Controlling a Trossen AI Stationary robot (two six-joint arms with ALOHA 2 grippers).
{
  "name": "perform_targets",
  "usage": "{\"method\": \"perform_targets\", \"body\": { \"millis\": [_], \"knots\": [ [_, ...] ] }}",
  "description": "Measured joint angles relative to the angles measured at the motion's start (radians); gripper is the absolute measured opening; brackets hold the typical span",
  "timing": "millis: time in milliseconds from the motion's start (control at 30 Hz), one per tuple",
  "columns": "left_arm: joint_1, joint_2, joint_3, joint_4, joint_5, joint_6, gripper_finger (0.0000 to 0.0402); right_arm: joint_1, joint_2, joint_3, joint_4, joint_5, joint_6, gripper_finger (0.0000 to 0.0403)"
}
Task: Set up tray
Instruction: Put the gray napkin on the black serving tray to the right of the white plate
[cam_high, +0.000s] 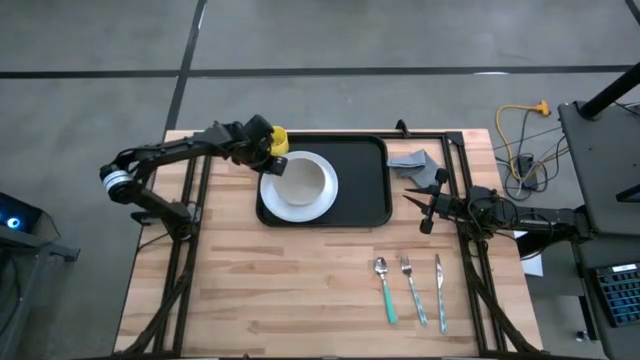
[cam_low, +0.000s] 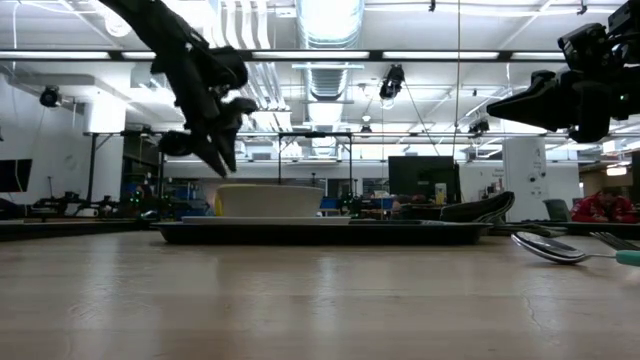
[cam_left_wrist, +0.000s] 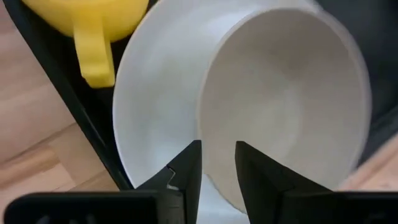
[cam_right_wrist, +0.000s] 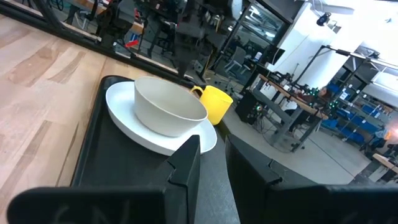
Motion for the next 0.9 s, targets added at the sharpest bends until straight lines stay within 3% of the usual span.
{"method": "perform_targets", "body": {
  "millis": [400,667,900],
  "knots": [
    [0.0,-0.178,0.023,0.01,-0.003,0.003,0.0082,0.0,0.0,0.0,0.0,0.0,0.001,0.0068],
    [-0.015,-0.232,0.02,0.015,0.003,-0.03,0.0082,0.0,0.0,0.0,0.0,0.0,0.001,0.0068],
    [-0.092,-0.234,0.02,0.048,0.007,0.032,0.0082,0.0,0.0,0.0,0.0,0.0,0.0,0.0068]
  ]
}}
